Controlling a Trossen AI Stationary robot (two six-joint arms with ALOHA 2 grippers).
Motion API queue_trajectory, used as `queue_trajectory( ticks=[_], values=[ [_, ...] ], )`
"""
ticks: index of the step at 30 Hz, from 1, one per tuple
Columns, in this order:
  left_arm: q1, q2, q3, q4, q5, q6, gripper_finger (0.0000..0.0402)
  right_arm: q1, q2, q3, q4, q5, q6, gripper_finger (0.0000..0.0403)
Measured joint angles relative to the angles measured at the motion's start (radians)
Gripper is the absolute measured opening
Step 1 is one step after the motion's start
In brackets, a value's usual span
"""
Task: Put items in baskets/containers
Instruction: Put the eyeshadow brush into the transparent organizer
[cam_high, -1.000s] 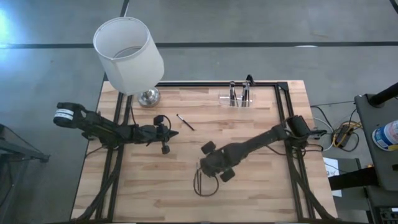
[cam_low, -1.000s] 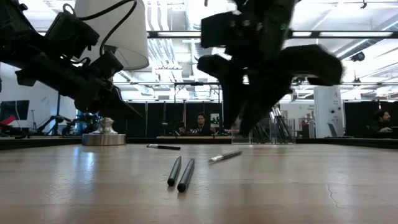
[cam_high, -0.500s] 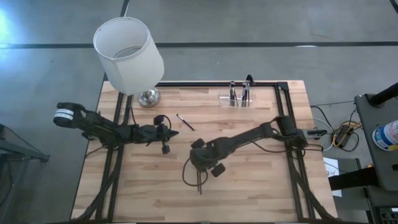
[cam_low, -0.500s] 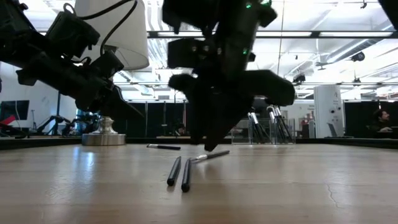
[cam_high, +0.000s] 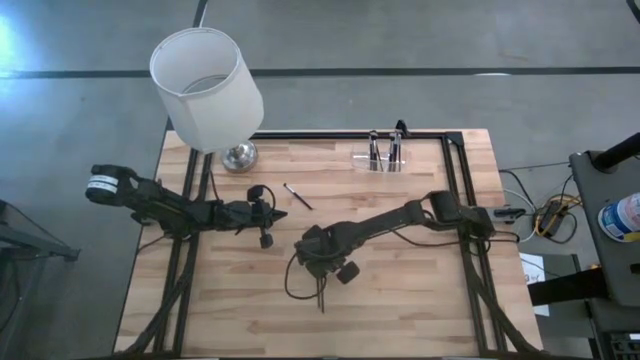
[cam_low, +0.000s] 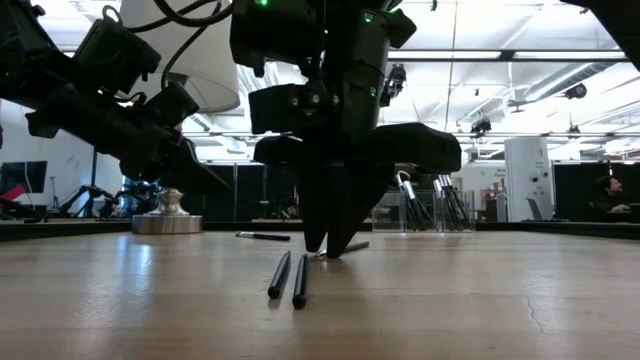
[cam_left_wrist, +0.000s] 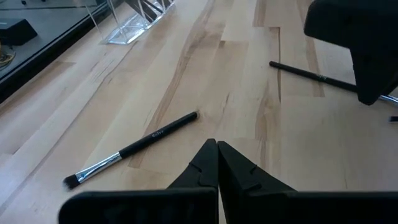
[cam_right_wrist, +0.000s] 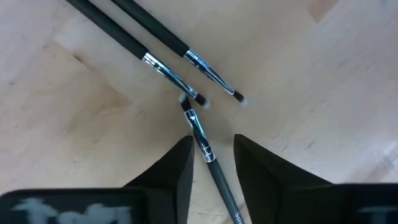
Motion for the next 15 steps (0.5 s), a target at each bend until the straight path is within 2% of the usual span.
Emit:
queue_trajectory(
  ticks=[9, 15],
  values=[
    [0.0, 0.0, 0.0, 0.002, 0.0, 0.0, 0.0, -0.006, 0.006, 0.0, -0.009, -0.021, 0.012, 0.0031],
    [0.0, 0.0, 0.0, 0.003, -0.001, -0.002, 0.0, -0.006, -0.001, -0.001, 0.01, -0.011, 0.042, 0.0013]
  ],
)
